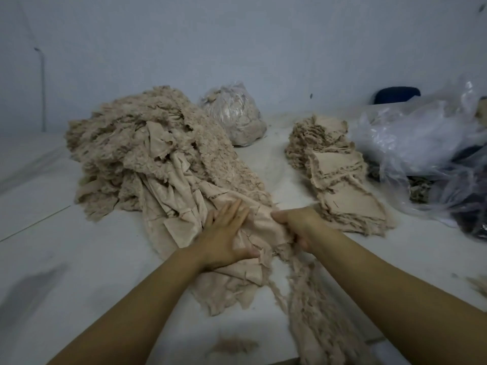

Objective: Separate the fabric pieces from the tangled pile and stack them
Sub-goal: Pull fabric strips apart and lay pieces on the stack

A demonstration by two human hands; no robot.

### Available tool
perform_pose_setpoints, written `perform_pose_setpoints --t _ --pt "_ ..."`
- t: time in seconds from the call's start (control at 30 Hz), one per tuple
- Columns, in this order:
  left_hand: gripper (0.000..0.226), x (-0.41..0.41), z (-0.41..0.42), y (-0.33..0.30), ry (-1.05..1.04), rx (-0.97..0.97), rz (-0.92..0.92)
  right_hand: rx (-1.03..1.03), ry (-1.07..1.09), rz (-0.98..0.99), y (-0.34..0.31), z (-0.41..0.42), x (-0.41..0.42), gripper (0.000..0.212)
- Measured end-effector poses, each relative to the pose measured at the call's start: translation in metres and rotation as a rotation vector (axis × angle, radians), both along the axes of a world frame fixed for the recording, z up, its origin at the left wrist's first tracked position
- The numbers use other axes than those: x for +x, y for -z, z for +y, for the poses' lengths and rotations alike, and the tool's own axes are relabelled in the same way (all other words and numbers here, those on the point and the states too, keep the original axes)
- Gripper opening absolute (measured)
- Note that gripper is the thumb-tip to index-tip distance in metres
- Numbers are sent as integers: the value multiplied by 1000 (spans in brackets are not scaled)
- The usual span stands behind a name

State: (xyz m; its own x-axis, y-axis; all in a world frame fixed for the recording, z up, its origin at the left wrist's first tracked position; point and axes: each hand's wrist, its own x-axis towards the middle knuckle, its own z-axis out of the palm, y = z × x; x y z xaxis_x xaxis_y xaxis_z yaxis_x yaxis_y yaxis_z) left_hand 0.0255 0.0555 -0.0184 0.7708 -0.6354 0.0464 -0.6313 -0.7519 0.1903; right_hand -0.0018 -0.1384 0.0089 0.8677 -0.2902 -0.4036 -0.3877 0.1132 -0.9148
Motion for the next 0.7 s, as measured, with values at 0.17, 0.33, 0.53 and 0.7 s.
perform_pose_setpoints --t 0.17,0.33,0.53,0.7 --pt "97 23 -18 -9 66 -21 62 -156 106 -326 0 10 9 18" --pt "90 30 -21 13 -56 216 115 -252 333 -683 -29 9 6 25" --pt "65 25 -15 -3 -124 -774 537 -286 -76 -466 -63 0 2 26" --pt "29 18 -32 -41 -189 -1291 836 -2 -5 -521 -48 13 1 28"
